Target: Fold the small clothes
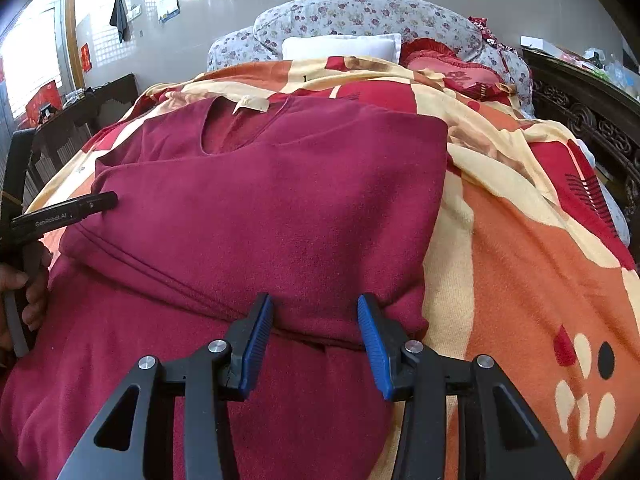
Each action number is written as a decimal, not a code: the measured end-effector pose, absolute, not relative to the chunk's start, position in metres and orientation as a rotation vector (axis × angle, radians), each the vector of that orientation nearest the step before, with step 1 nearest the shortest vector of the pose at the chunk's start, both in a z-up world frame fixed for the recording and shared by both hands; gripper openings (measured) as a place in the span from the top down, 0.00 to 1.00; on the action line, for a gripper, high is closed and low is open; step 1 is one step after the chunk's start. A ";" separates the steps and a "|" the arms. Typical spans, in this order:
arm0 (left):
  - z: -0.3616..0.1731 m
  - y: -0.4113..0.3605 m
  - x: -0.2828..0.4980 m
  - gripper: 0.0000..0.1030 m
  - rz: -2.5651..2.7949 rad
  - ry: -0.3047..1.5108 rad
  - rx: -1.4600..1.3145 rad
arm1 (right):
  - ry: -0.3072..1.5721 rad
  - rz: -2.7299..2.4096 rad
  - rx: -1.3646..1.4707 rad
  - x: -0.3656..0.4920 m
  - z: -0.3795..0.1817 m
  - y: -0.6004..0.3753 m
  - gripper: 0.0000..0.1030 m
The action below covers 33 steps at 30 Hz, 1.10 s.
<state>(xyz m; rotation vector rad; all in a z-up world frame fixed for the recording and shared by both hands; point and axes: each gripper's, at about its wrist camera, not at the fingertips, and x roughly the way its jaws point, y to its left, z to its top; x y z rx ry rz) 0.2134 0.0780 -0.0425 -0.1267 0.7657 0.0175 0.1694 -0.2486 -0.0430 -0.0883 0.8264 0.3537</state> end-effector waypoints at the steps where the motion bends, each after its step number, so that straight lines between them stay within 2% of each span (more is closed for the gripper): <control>1: -0.042 0.077 0.214 0.23 0.013 0.768 -0.125 | 0.854 0.350 -0.102 0.171 -0.040 -0.247 0.54; 3: -0.042 0.073 0.215 0.16 -0.006 0.782 -0.102 | 0.887 0.284 -0.114 0.166 -0.021 -0.248 0.55; 4: -0.041 0.070 0.216 0.16 -0.007 0.785 -0.077 | 0.870 0.237 -0.101 0.159 -0.008 -0.250 0.52; 7: -0.021 0.061 0.197 0.16 -0.043 0.748 0.009 | 0.852 0.182 -0.059 0.127 0.019 -0.264 0.35; 9: -0.007 0.063 0.177 0.16 -0.106 0.731 0.018 | 0.833 0.228 -0.012 0.084 0.033 -0.277 0.32; 11: 0.005 0.070 0.149 0.15 -0.147 0.710 0.038 | 0.814 0.266 -0.001 0.049 0.037 -0.283 0.23; 17: 0.001 0.102 0.073 0.15 -0.199 0.773 -0.026 | 0.789 0.305 -0.010 -0.050 0.017 -0.295 0.22; 24: -0.021 0.113 -0.023 0.15 -0.282 0.840 -0.066 | 0.773 0.325 -0.002 -0.105 -0.006 -0.290 0.22; 25: -0.023 0.112 -0.034 0.15 -0.294 0.837 -0.063 | 0.772 0.314 -0.002 -0.110 -0.010 -0.290 0.22; 27: -0.027 0.111 -0.052 0.15 -0.312 0.841 -0.073 | 0.768 0.326 0.063 -0.118 -0.018 -0.295 0.31; 29: -0.031 0.107 -0.066 0.16 -0.346 0.860 -0.087 | 0.788 0.339 0.132 -0.122 -0.030 -0.300 0.52; 31: -0.031 0.105 -0.079 0.20 -0.363 0.856 -0.086 | 0.818 0.353 0.169 -0.124 -0.041 -0.301 0.58; 33: -0.029 0.103 -0.089 0.22 -0.394 0.848 -0.098 | 0.828 0.358 0.201 -0.126 -0.049 -0.302 0.59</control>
